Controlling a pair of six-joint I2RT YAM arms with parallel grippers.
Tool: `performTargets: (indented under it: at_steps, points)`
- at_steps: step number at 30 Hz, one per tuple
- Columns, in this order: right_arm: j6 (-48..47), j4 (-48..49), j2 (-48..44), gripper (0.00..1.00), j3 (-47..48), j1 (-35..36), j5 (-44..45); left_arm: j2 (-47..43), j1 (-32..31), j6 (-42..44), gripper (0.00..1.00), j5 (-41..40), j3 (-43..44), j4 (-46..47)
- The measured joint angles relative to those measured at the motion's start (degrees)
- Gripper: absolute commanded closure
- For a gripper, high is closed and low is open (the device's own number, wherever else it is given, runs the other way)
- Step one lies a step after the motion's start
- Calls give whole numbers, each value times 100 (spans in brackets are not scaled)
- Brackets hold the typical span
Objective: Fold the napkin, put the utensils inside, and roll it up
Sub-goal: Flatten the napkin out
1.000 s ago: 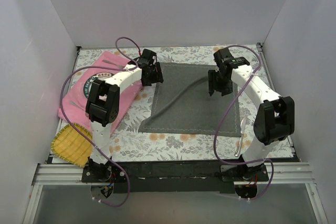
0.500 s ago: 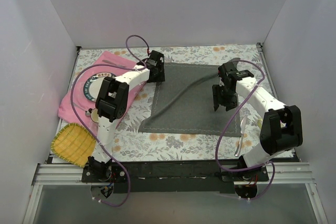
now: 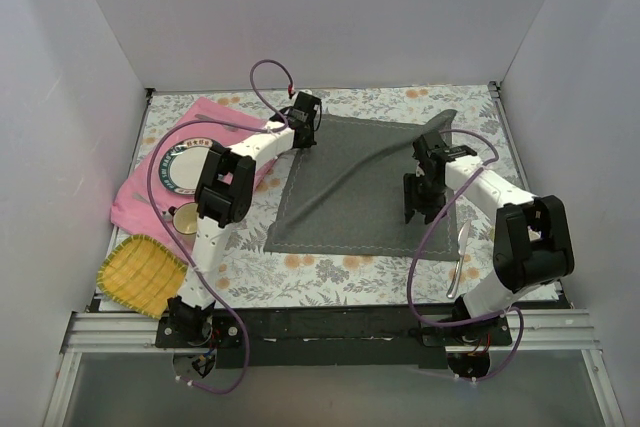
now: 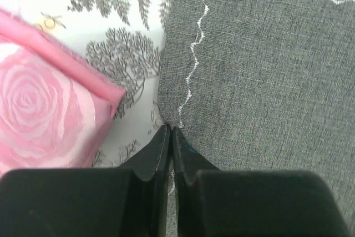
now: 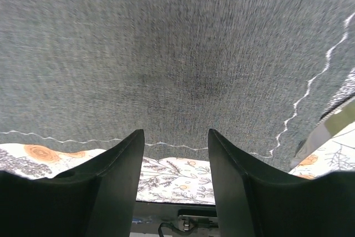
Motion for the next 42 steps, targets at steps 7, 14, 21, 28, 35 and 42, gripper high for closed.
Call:
performTargets:
  at_steps: [7, 14, 21, 28, 35, 42]
  points:
    - [201, 151, 98, 46, -667, -116, 24, 293, -7, 227, 100, -354, 404, 111]
    - [160, 24, -216, 46, -1244, -518, 107, 455, -7, 437, 100, -621, 625, 142]
    - [107, -92, -636, 45, -1270, -509, -50, 455, -39, 472, 90, -632, 625, 138]
    - [-94, -409, -433, 44, -398, -553, 192, 249, -140, 129, 56, -586, 627, -168]
    - [-107, 107, 494, 44, 245, -638, 243, -656, -505, -557, 54, -186, 588, -595]
    - [-39, 448, 420, 44, -664, -739, 282, -2332, -940, -918, 52, 267, -498, -699]
